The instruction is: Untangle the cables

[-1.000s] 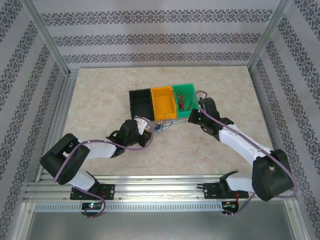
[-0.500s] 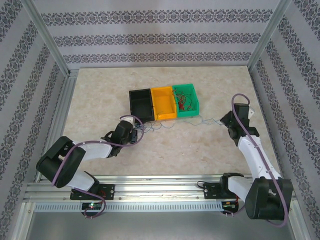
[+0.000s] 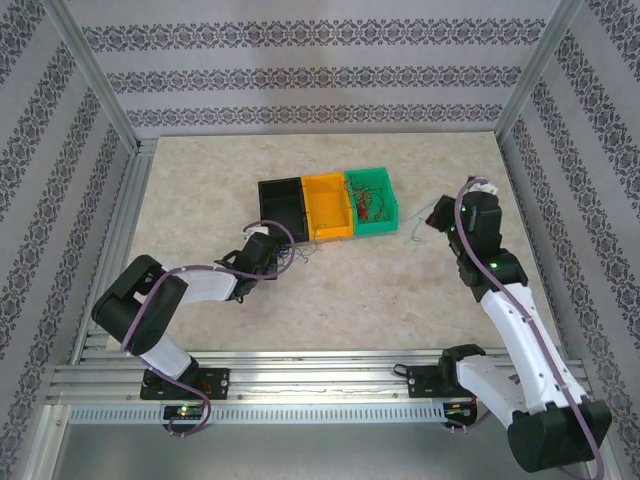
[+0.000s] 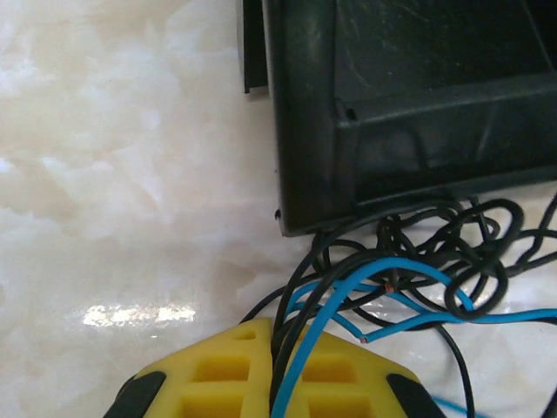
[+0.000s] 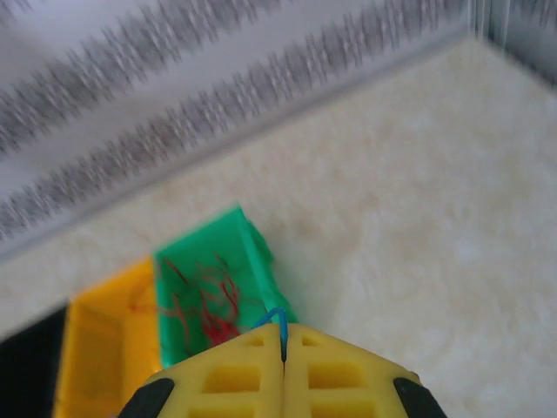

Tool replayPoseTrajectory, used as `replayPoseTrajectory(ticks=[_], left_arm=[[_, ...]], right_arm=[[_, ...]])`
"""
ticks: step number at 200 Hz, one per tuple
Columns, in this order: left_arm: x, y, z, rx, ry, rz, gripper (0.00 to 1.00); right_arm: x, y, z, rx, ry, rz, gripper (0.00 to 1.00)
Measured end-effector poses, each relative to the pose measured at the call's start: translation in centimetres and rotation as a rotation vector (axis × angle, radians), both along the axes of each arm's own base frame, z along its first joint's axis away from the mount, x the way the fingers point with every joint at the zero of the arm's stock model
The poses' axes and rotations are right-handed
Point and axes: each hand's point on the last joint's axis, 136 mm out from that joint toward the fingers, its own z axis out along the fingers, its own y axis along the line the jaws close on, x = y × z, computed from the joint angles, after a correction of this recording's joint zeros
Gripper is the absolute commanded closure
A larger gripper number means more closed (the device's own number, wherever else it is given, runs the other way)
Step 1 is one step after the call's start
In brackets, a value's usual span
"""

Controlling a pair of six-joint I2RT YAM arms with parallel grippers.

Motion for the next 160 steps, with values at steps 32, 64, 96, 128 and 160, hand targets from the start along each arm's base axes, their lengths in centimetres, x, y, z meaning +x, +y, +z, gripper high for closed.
replayPoseTrajectory(ticks=[32, 64, 96, 128, 160], left_arm=[[0.1, 0.2, -0.1, 0.012, 0.031, 0.069, 1.0], [0.1, 0.2, -0.2, 0.011, 0.048, 0.101, 1.0], [0.1, 0.0, -0.4, 0.019, 0.064, 0.088, 1.0], [-0.3, -0.8, 0.1, 0.012, 0.022, -0.053, 1.0], [-2.4, -4.0, 0.7, -0.101, 0.027, -0.282, 1.0]], right_arm=[[-1.3, -1.9, 6.5, -0.003, -0.186, -0.098, 1.0], [-2.6, -4.3, 8.2, -0.013, -0.245, -0.222, 1.0], [-3.4, -6.5, 8.9, -0.019, -0.266, -0.294, 1.0], [-1.2, -2.4, 9.4, -0.007, -0.245, -0.094, 1.0], [1.1, 5.7, 9.1, -0.046, -0.2, 0.201, 1.0]])
